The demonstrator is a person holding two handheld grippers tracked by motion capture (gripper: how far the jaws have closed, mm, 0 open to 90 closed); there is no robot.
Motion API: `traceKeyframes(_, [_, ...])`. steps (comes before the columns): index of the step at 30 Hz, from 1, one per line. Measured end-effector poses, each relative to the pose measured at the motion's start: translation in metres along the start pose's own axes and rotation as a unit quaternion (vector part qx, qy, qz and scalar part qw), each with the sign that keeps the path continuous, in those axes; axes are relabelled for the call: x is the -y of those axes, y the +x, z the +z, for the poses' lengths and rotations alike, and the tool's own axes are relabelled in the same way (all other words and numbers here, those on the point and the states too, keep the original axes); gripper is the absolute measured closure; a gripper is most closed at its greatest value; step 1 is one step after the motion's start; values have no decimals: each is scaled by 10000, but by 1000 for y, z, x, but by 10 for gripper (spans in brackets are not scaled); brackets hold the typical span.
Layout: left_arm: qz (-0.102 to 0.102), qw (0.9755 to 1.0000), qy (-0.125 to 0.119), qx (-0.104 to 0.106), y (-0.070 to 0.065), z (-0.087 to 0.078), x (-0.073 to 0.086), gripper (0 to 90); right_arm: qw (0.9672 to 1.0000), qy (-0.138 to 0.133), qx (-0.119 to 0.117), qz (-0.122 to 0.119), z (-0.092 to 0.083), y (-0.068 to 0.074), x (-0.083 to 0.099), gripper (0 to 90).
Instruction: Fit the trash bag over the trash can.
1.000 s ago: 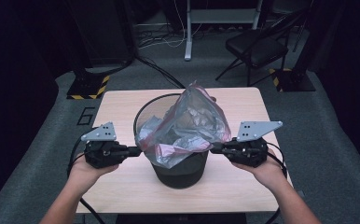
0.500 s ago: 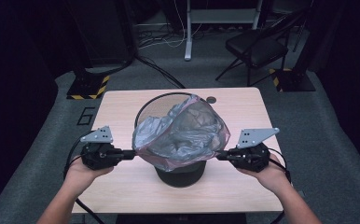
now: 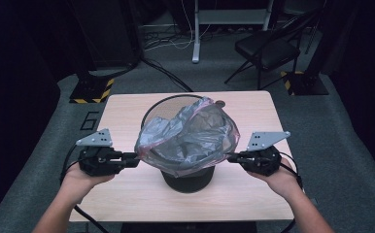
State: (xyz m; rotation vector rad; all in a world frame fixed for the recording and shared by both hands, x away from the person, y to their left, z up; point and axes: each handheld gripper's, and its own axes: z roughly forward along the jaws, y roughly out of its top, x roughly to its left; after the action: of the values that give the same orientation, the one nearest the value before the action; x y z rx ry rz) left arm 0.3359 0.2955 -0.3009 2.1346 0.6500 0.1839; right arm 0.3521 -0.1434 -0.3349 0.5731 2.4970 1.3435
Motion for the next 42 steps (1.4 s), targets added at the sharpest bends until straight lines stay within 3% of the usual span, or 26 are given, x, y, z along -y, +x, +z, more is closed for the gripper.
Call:
traceKeyframes(6, [209, 9983, -303, -461, -21, -27, -16, 408, 10000, -23, -48, -35, 0, 3, -1, 892])
traceKeyframes(13, [404, 9975, -385, -430, -24, -20, -44, 394, 10000, -35, -76, -30, 2, 4, -3, 890])
traceKeyframes(16, [518, 9964, -356, -568, -24, -12, -57, 395, 9999, -38, -84, -44, 1, 4, -4, 890])
traceKeyframes(18, [541, 9963, -342, -570, -21, -9, -63, 431, 10000, -37, -82, -31, 1, 5, -4, 890])
traceKeyframes(22, [632, 9948, -370, -706, -10, -4, -74, 717, 9999, -63, -78, -50, -1, 5, -3, 890])
traceKeyframes(25, [394, 9943, -334, -930, 11, 1, -81, 864, 9999, -89, -110, -52, -1, 4, -1, 891])
traceKeyframes(30, [43, 9907, -205, -1345, 46, 13, -90, 886, 9999, -67, -140, -26, 0, 5, 3, 893])
traceKeyframes(33, [-86, 9893, -140, -1447, 64, 22, -94, 887, 9997, -53, -228, -60, 0, 6, 5, 895])
traceKeyframes(38, [-488, 9896, -93, -1348, 88, 46, -82, 888, 9992, -73, -366, -128, 3, 9, 7, 895])
traceKeyframes(42, [-884, 9898, -209, -1100, 100, 61, -64, 887, 9991, -28, -403, -150, 5, 10, 9, 896])
